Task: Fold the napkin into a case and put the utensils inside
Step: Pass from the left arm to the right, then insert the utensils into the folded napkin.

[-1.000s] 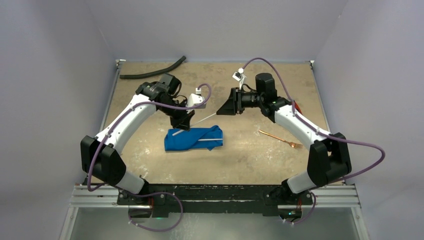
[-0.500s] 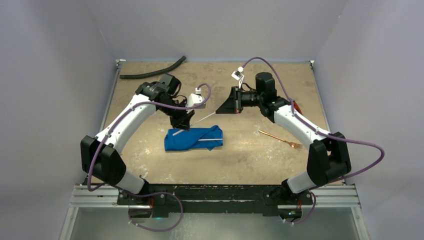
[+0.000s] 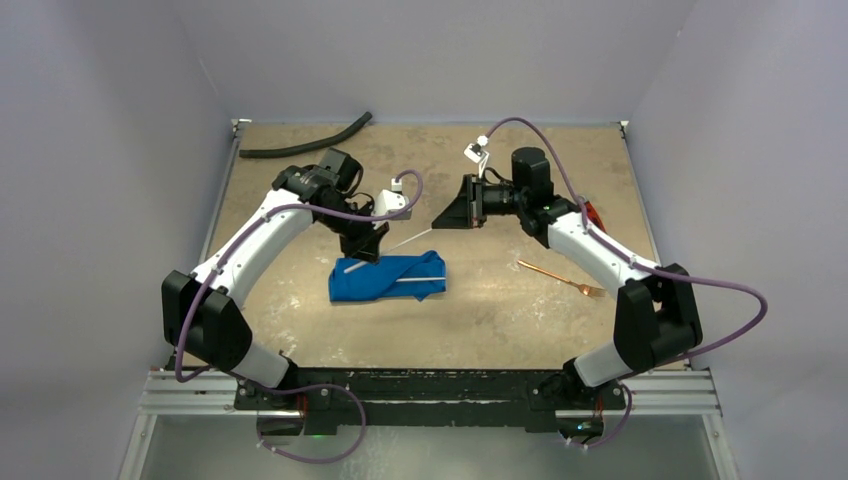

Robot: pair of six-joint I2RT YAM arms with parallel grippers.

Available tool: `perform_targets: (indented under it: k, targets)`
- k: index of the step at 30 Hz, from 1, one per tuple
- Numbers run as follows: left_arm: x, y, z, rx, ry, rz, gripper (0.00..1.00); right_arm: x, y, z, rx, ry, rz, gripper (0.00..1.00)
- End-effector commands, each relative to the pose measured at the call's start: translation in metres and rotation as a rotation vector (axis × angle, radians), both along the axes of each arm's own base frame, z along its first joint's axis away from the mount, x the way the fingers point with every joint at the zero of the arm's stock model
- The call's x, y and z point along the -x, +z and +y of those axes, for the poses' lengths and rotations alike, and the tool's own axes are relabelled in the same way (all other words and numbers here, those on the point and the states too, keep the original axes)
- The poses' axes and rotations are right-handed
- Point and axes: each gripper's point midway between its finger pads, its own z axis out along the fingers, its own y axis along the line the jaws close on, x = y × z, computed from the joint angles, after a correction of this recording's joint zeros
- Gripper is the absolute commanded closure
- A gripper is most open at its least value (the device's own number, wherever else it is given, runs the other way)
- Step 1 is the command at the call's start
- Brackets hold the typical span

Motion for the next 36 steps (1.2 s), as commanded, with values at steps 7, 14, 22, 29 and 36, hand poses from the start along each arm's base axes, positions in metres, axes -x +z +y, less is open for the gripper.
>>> perform_targets:
  k: [7, 14, 22, 29, 36]
  targets:
    - [0.0, 0.006, -0.002, 0.026, 0.011, -0.023, 0.91, 0.002, 0.001, -0.003, -0.005, -0.046, 0.01, 1.0]
    - [-0.03, -0.011, 0.025, -0.048, 0.249, -0.035, 0.55, 0.001, -0.035, -0.038, 0.098, -0.183, 0.075, 1.0]
    - [-0.05, -0.058, 0.086, -0.158, 0.479, 0.031, 0.55, 0.02, -0.06, -0.085, 0.147, -0.293, 0.13, 1.0]
    - [-0.044, -0.09, 0.095, -0.202, 0.562, 0.06, 0.61, 0.033, -0.077, -0.095, 0.155, -0.325, 0.153, 1.0]
    - [-0.042, -0.112, 0.102, -0.243, 0.589, 0.072, 0.65, 0.033, -0.082, -0.101, 0.148, -0.363, 0.135, 1.0]
